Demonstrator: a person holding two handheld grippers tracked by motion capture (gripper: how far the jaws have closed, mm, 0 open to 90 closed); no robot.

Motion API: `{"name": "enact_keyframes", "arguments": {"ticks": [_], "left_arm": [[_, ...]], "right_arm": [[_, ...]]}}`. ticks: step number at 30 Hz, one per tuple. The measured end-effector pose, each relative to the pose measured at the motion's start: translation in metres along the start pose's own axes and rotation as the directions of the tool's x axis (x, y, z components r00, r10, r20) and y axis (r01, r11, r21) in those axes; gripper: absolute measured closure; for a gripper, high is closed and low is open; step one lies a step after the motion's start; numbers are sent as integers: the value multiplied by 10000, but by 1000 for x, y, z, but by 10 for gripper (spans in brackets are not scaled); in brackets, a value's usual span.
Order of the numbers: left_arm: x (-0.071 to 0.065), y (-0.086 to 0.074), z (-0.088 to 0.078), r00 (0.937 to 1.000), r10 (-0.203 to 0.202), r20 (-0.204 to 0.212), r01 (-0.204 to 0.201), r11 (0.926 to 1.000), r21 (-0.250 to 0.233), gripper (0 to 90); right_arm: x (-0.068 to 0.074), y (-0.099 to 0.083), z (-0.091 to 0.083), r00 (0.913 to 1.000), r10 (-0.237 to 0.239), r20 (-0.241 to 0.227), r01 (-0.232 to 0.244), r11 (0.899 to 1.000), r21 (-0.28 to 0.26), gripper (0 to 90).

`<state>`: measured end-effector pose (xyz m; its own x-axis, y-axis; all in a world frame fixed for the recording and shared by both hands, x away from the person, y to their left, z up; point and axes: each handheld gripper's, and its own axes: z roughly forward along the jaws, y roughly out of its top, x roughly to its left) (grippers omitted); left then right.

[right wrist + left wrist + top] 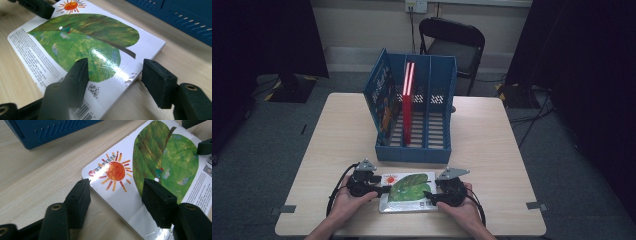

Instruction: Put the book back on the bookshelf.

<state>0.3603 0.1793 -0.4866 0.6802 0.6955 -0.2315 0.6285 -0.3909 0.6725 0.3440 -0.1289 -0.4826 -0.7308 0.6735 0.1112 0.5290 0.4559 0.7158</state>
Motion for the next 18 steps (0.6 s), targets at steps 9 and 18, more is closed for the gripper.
{"name": "enact_keyframes", "arguments": {"ticks": [9,18], "left_arm": [[3,2,2,9995,-317,-95,316,9994,-108,289],[7,3,2,9977,-668,151,671,9975,-231,259]], "right_arm": [[3,-2,-1,10000,-91,-22,91,10000,-5,358],[9,-5,-3,9998,-191,-78,191,9998,50,338]]}}
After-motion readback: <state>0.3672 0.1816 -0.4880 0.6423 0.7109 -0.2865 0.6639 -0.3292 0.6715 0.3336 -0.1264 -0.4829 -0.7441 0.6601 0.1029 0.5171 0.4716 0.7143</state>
